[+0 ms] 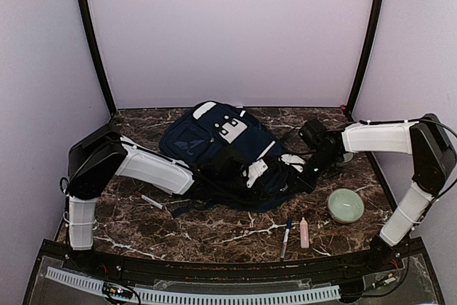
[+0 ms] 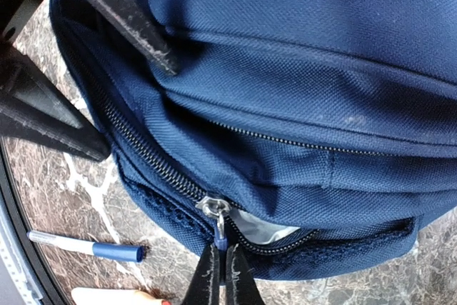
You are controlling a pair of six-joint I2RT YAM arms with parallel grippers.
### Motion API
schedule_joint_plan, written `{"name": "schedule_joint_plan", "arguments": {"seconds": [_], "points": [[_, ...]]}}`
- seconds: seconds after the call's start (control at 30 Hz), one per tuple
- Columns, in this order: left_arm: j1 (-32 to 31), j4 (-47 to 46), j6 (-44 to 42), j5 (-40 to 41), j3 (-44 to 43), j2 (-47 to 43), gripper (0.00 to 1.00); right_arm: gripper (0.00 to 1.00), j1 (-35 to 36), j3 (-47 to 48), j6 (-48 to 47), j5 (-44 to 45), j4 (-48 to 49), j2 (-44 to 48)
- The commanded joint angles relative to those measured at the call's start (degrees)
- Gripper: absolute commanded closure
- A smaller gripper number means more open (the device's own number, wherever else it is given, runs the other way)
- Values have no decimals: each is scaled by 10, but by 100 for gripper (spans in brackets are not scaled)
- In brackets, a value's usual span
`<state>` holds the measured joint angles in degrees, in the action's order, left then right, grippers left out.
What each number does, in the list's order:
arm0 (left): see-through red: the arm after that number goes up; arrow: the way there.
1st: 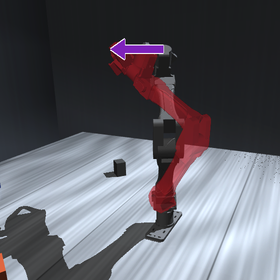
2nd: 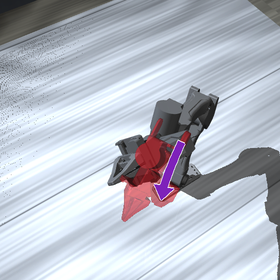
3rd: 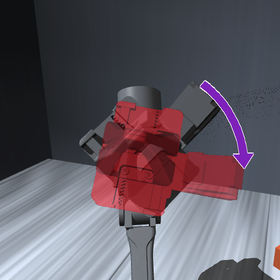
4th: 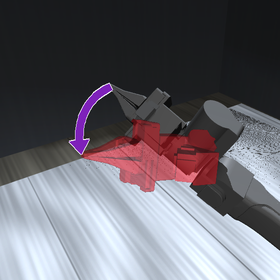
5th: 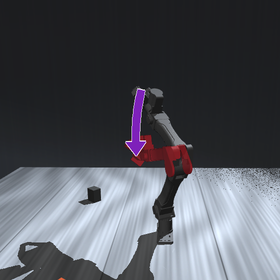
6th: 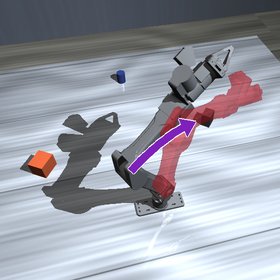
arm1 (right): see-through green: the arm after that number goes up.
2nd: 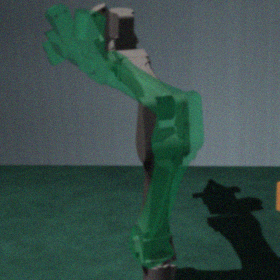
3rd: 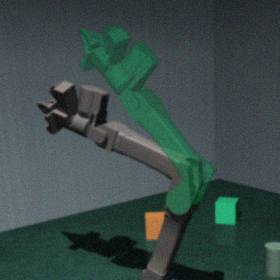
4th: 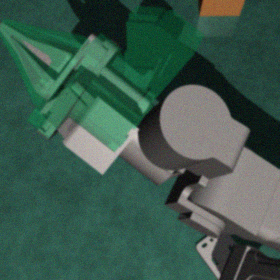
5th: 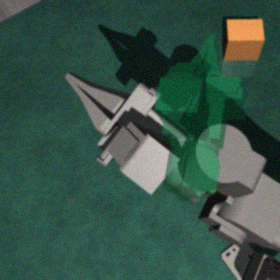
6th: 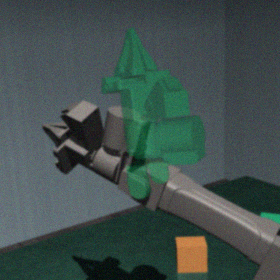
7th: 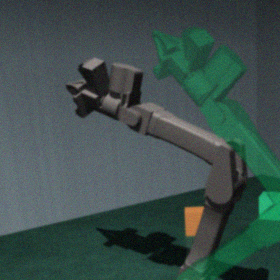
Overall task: Pack the student bag
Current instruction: Zip the student bag into the largest pocket of the bag.
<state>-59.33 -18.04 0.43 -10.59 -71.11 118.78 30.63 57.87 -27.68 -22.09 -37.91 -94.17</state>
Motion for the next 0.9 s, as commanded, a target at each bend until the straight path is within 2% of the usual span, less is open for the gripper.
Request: {"name": "schedule_joint_plan", "arguments": {"seconds": [0.0, 0.23, 0.33, 0.43, 0.87], "points": [[3, 34, -2, 20, -6, 14, 58, 100, -5, 8, -6, 18, -27, 22], [2, 38, -3, 22, -10, 15, 75, 100, -7, 10, -10, 41, -52, 58], [1, 46, -4, 26, -8, 9, 85, 100, -10, 9, -15, 65, -54, 60], [-4, 47, -7, 32, 6, -6, 90, 100, -18, 10, -16, 101, -46, 58], [-27, 55, -22, 43, 116, -119, 100, 100, -62, 42, -19, 156, -15, 5]]}}
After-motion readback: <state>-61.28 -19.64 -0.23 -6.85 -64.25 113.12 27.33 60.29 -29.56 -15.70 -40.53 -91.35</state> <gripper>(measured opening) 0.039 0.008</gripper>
